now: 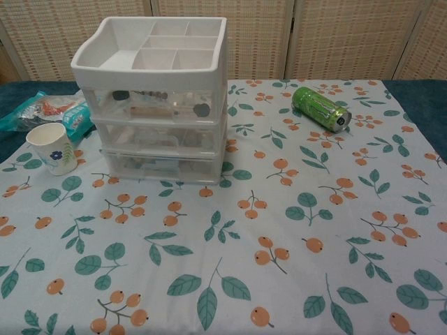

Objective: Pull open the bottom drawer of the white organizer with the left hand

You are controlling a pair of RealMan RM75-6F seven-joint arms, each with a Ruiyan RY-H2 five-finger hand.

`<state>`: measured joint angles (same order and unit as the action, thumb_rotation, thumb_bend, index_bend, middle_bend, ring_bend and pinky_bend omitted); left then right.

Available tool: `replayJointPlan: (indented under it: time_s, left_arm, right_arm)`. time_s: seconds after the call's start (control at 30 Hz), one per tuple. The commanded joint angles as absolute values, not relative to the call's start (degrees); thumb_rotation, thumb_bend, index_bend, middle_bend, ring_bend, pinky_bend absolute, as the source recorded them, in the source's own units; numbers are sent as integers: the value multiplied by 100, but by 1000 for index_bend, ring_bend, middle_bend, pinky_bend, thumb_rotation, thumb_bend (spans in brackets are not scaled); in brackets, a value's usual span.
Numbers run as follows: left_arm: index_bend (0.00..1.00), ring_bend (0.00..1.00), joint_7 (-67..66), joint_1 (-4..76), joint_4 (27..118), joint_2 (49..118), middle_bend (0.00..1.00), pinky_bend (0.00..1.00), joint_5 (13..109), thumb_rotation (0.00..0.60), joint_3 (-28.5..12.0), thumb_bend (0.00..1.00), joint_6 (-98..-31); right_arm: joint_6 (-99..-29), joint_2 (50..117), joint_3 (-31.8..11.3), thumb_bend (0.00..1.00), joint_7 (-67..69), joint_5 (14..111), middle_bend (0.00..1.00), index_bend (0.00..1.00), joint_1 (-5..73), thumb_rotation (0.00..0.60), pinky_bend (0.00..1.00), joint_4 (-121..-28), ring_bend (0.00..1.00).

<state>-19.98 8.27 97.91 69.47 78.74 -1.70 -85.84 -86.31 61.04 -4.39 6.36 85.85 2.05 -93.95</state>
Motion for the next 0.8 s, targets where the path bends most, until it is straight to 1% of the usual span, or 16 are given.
replayJointPlan:
  time_s: [0.03,0.23,0.4,0.43,0.5,0.53,0.57,0.63,0.67,0.7,0.77,0.8]
  left_arm:
    - [225,261,-1924,836,9802,6923,318,324,7942,600,-175,151,-8555]
    - [220,261,-1654,875,9771,6910,318,324,8146,600,-218,151,-8546]
    - [225,274,-1008,1062,9770,6928,318,330,8546,600,-327,150,-8489]
    - [227,300,-865,1140,9746,6949,325,363,8679,600,-358,150,-8463]
    - [229,356,-644,1278,9719,6986,354,487,8875,600,-379,150,-8370]
    - [231,390,-483,1378,9723,7000,379,585,8968,600,-387,151,-8265]
    - [232,407,-399,1455,9738,7001,394,630,9015,600,-390,151,-8166]
    - [237,471,-324,1609,9786,6999,449,730,9093,600,-403,150,-7972]
    - [240,524,-310,1706,9798,7039,494,786,9151,600,-423,150,-7880]
    - [240,554,-299,1783,9787,7088,522,814,9194,600,-436,150,-7806]
    - [248,628,-306,1968,9707,7223,626,887,9291,600,-443,151,-7599]
    - [251,648,-299,2054,9663,7278,657,906,9321,600,-440,151,-7488]
  right_arm:
    - [-8660,6087,-447,278,617,8598,163,20,204,600,188,-9414,194]
    - [-8832,6015,-490,279,560,8640,163,20,160,600,188,-9522,194]
    - [-9013,5930,-558,279,486,8657,163,20,116,600,188,-9646,204]
    - [-9051,5907,-581,279,466,8656,163,20,112,600,188,-9673,210]
    - [-9099,5872,-611,279,430,8660,163,20,108,600,188,-9711,215]
    - [-9124,5852,-626,279,408,8664,163,20,106,600,188,-9734,215]
    - [-9135,5837,-633,278,395,8666,163,20,105,600,188,-9751,215]
    - [-9144,5811,-643,278,370,8670,163,20,107,600,188,-9782,215]
    - [-9145,5799,-649,279,352,8665,163,20,109,600,188,-9799,216]
    - [-9142,5793,-651,279,343,8658,163,20,110,600,188,-9808,217]
    - [-9124,5785,-655,279,330,8644,164,20,117,600,188,-9822,221]
    - [-9114,5782,-655,279,324,8636,164,20,121,600,188,-9827,221]
